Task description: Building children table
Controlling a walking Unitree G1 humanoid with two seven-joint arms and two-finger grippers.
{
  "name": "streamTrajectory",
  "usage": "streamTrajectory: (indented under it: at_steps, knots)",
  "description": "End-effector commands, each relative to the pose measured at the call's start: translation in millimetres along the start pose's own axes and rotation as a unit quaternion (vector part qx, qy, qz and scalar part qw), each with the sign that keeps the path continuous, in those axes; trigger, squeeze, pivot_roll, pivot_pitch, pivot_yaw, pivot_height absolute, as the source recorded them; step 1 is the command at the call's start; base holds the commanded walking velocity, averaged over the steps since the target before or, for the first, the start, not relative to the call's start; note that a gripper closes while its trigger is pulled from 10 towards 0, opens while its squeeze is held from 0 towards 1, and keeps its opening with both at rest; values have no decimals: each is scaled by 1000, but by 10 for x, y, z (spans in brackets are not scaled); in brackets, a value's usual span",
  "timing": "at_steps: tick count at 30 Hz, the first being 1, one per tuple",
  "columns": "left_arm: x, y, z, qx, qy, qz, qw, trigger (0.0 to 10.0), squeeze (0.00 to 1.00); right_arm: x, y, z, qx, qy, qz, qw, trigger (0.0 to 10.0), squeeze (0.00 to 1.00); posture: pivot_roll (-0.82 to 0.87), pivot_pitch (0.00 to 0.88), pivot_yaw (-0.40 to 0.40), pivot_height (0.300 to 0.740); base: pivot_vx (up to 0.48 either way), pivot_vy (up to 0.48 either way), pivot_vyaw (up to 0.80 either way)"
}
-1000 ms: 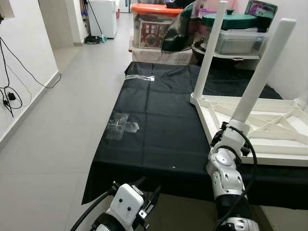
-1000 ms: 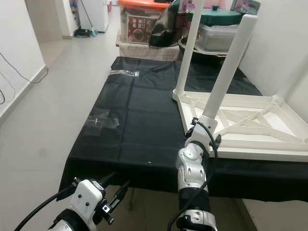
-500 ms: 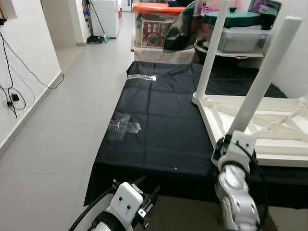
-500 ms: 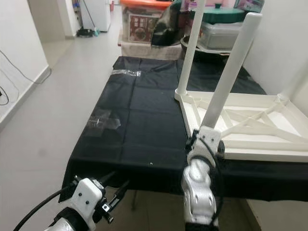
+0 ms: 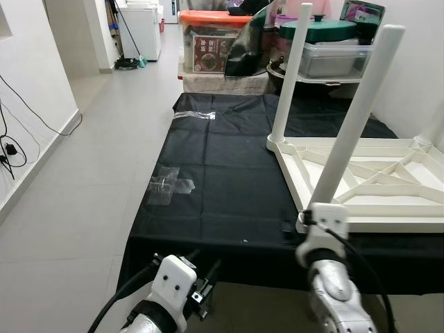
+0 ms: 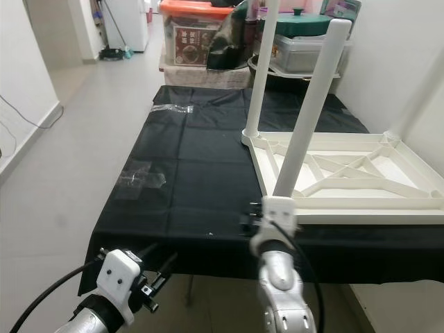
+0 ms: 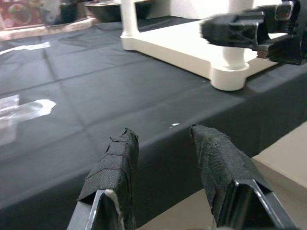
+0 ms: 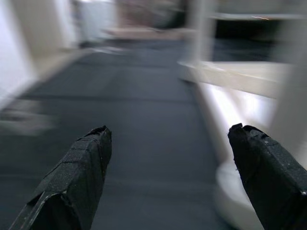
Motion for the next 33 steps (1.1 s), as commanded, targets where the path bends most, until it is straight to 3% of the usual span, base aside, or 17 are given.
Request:
streamTrajectory:
  at_steps: [1, 10, 18, 33]
  knots:
    - [69, -74, 4, 17, 21, -23, 999, 10000, 0, 105, 35, 24, -11, 26, 12, 1000, 10000, 0, 103, 4, -62, 740, 0, 480, 0]
    - [125, -102, 6, 24, 42, -30, 998, 10000, 0, 171, 64, 46, -16, 48, 4, 999, 10000, 0, 103, 6, -65, 740, 0, 393, 0]
    - [190, -96, 14, 24, 66, -33, 997, 10000, 0, 130, 157, 197, -35, 47, 6, 998, 10000, 0, 101, 9, -67, 740, 0, 0, 0]
    - [233, -92, 18, 20, 86, -34, 995, 10000, 0, 148, 175, 291, -42, 45, 5, 998, 10000, 0, 105, 3, -73, 740, 37, 0, 0]
Point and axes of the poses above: a point about 5 cm out from each wrist's last joint towards the gripper, its own z axis pointing out of the wrist towards the gripper, its own y axis along the axis of the wrist's last joint, x = y × z, the point moved 3 cm from there along z, pointing out of the wrist towards the gripper, and after that the axes turned 2 degrees about -z, right-handed, at the moved point
